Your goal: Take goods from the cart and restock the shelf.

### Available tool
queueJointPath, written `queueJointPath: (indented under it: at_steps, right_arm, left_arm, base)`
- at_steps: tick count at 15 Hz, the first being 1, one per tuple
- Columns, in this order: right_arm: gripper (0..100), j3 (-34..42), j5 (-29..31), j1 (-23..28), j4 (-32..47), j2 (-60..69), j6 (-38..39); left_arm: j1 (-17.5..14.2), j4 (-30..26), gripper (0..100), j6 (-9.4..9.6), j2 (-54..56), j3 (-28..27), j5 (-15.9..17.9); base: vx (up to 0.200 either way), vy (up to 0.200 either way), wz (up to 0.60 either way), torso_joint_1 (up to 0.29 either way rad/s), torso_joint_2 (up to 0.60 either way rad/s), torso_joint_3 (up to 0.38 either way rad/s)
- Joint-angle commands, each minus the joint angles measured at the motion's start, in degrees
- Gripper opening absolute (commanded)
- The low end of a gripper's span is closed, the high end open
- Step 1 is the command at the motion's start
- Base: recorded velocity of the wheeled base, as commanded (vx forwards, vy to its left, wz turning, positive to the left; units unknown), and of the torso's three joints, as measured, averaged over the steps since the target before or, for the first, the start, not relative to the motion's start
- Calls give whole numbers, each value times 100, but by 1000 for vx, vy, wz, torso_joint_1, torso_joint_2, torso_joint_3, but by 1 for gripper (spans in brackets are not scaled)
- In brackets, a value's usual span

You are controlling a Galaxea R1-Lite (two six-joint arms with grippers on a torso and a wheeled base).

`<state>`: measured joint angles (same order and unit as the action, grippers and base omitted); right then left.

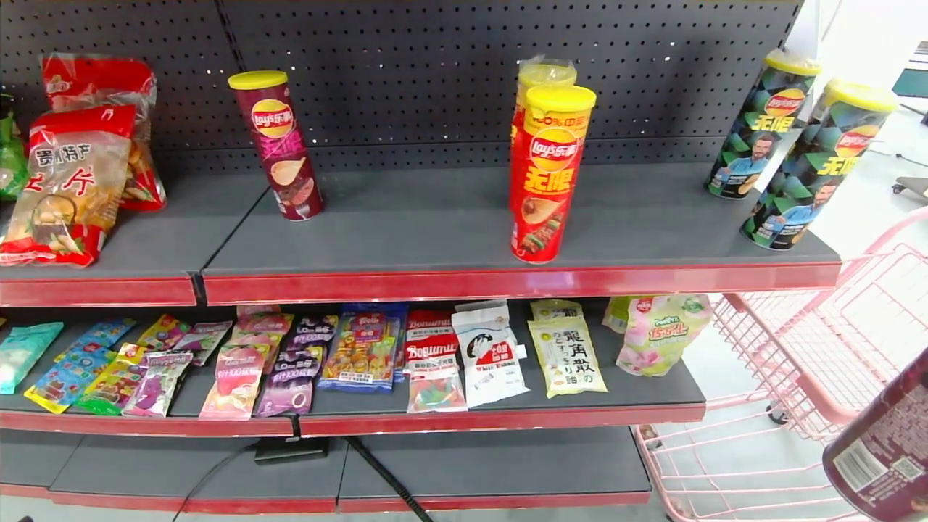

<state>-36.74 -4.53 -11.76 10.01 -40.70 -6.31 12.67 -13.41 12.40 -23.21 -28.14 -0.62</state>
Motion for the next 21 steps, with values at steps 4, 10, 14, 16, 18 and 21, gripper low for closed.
queueJointPath:
  at_steps: [4, 10, 14, 16, 18, 21]
  right_arm:
    - [0, 27, -30, -36, -8, 80, -10]
    - [0, 88, -302, -54, -43, 194, -1]
    - [0, 88, -311, -54, -78, 194, -1]
    - [0, 106, -311, -72, -140, 203, -10]
    - [0, 106, -311, -107, -148, 203, -10]
    - [0, 106, -311, -256, -157, 194, -1]
  left_arm:
    - [-1, -4, 100, -1, 10, 1, 1]
    - [-10, -4, 100, -1, 80, -8, -8]
    - [-10, -4, 100, -1, 141, 1, -8]
    - [-10, -4, 100, -1, 168, -8, -8]
    - [-1, -4, 100, -1, 168, -8, -8]
    - [-1, -4, 100, 8, 229, -16, -17]
  base:
    - [0, 200, 0, 24, -42, -34]
    - [0, 200, 0, 1, 2, 0]
    - [0, 200, 0, 1, 4, 2]
    - [0, 200, 0, 0, 0, 0]
    - [0, 200, 0, 2, 0, 7]
    - [0, 200, 0, 2, 2, 2]
